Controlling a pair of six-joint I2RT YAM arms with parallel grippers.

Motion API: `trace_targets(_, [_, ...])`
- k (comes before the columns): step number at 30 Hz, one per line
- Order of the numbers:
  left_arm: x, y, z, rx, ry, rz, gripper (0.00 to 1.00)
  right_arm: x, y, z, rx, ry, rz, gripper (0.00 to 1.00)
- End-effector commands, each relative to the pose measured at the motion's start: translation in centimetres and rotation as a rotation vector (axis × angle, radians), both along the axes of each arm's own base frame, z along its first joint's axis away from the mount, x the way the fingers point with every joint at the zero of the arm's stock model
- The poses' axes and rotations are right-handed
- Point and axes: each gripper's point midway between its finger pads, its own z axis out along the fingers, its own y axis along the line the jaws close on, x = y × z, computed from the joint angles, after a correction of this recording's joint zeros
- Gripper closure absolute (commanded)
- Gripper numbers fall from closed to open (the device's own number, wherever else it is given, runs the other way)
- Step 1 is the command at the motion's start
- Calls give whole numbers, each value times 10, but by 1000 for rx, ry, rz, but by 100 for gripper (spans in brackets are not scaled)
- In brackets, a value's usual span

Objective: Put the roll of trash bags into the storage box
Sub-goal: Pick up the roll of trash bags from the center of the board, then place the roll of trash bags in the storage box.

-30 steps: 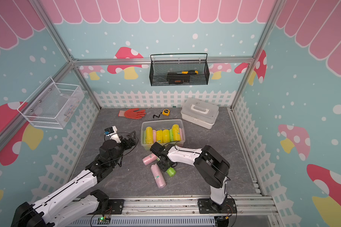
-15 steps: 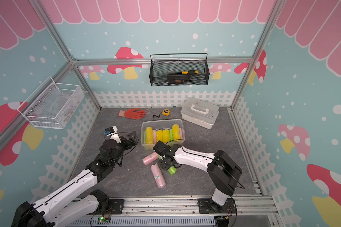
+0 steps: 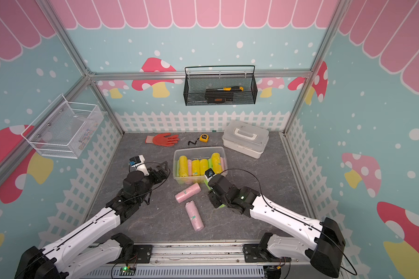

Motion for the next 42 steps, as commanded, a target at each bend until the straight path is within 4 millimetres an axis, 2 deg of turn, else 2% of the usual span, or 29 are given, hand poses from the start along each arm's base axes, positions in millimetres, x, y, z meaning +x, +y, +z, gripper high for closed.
trace_targets(1, [3, -2, 7, -14, -2, -8, 2, 7, -14, 11, 17, -68, -74, 80])
trace_targets(7, [6, -1, 6, -7, 4, -4, 2, 9, -19, 20, 54, -93, -113, 80])
trace_targets(13, [9, -3, 5, -11, 27, -11, 2, 25, 5, 39, 69, -84, -113, 80])
trace_targets(17, [9, -4, 5, -21, 33, -20, 2, 48, 25, 55, 48, -47, -124, 79])
trace_targets(21, [9, -4, 4, -19, 38, -16, 2, 87, 40, 58, 33, 14, -157, 79])
trace_targets(25, [9, -2, 5, -19, 37, -10, 2, 125, 47, 47, 59, 124, -213, 81])
trace_targets(29, [10, -2, 3, -18, 43, -10, 2, 149, 46, 37, 37, 169, -251, 81])
trace_targets(37, [10, -2, 2, -21, 48, -11, 2, 172, 44, 10, -39, 220, -272, 79])
trace_targets(38, [10, -2, 2, -21, 48, -10, 2, 174, 45, -5, -70, 240, -273, 79])
trace_targets(42, [10, -2, 2, -21, 48, -11, 2, 180, 41, -24, -120, 276, -277, 79])
